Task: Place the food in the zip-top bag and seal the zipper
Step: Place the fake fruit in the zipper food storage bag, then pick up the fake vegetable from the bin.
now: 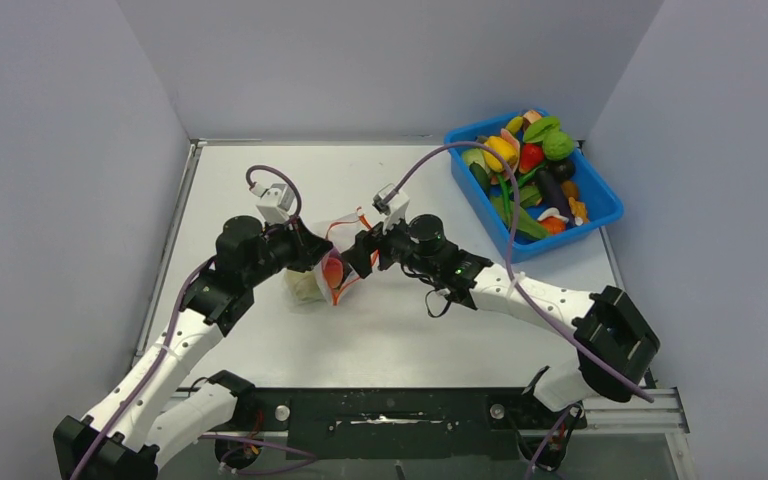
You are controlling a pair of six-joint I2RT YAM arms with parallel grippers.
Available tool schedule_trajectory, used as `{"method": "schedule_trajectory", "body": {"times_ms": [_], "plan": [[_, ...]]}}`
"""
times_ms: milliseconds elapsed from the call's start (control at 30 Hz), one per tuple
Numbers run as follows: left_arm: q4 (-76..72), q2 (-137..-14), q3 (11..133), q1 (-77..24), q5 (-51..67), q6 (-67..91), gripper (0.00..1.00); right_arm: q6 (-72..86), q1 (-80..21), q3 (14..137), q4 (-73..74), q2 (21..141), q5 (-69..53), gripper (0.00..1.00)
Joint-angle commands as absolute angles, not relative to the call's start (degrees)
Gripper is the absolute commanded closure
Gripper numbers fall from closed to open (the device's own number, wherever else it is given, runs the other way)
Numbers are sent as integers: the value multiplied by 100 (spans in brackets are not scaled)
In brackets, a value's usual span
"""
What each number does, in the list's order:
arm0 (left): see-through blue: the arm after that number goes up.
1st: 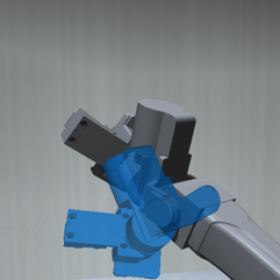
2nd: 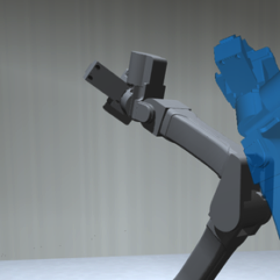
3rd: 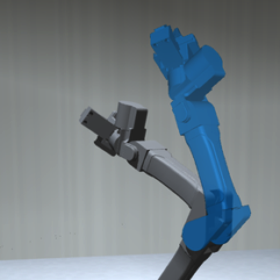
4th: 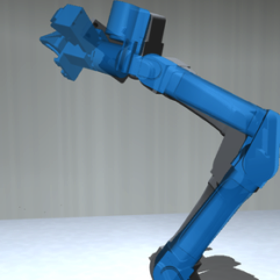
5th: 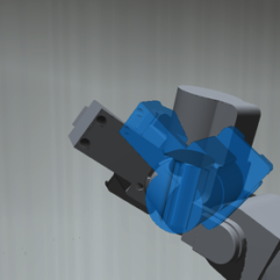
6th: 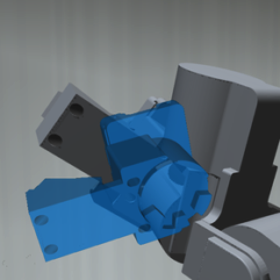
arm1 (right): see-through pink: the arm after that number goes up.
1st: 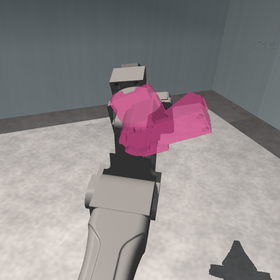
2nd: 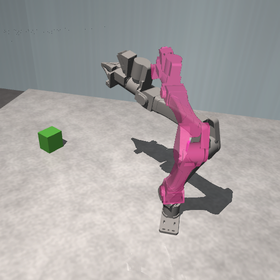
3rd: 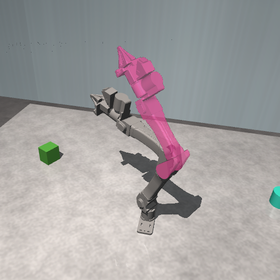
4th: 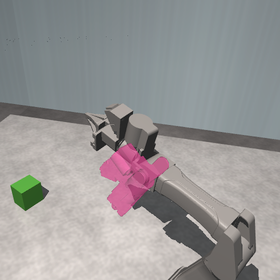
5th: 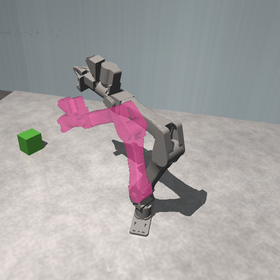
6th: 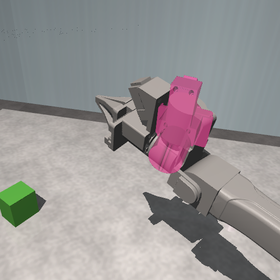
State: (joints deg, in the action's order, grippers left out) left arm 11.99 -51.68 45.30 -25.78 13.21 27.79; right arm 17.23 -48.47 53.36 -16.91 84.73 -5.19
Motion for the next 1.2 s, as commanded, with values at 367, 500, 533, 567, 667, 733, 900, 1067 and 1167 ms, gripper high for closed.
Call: {"method": "schedule_trajectory", "body": {"times_ms": [367, 500, 533, 567, 667, 733, 900, 1067, 1167], "plan": [[1294, -4945, 4524, -2549, 806, 1625, 100, 2002, -3745, 5488, -759, 6863, -464, 19], [1231, -4870, 4482, -2554, 917, 1375, 100, 1695, -3409, 5765, -27, 6753, 338, 19], [1177, -4848, 4449, -2555, 961, 1372, 100, 1617, -3295, 5859, 169, 6783, 518, 19], [1125, -4818, 4405, -2557, 1011, 1371, 100, 1537, -3209, 5941, 329, 6819, 725, 19], [960, -4733, 4225, -2549, 1050, 1404, 100, 1268, -3013, 6114, 617, 6941, 1391, 18], [948, -4700, 4150, -2550, 1044, 1398, 100, 1169, -2792, 6215, 739, 7044, 1734, 18], [951, -4626, 4068, -2549, 1048, 1397, 100, 1028, -1969, 6542, 986, 7489, 1851, 19], [936, -4567, 4046, -2544, 1032, 1406, 100, 510, -1339, 6775, 946, 7987, 2244, 32], [946, -4538, 4038, -2540, 985, 1390, 100, 257, -1074, 6895, 738, 8219, 2474, 36]]}}
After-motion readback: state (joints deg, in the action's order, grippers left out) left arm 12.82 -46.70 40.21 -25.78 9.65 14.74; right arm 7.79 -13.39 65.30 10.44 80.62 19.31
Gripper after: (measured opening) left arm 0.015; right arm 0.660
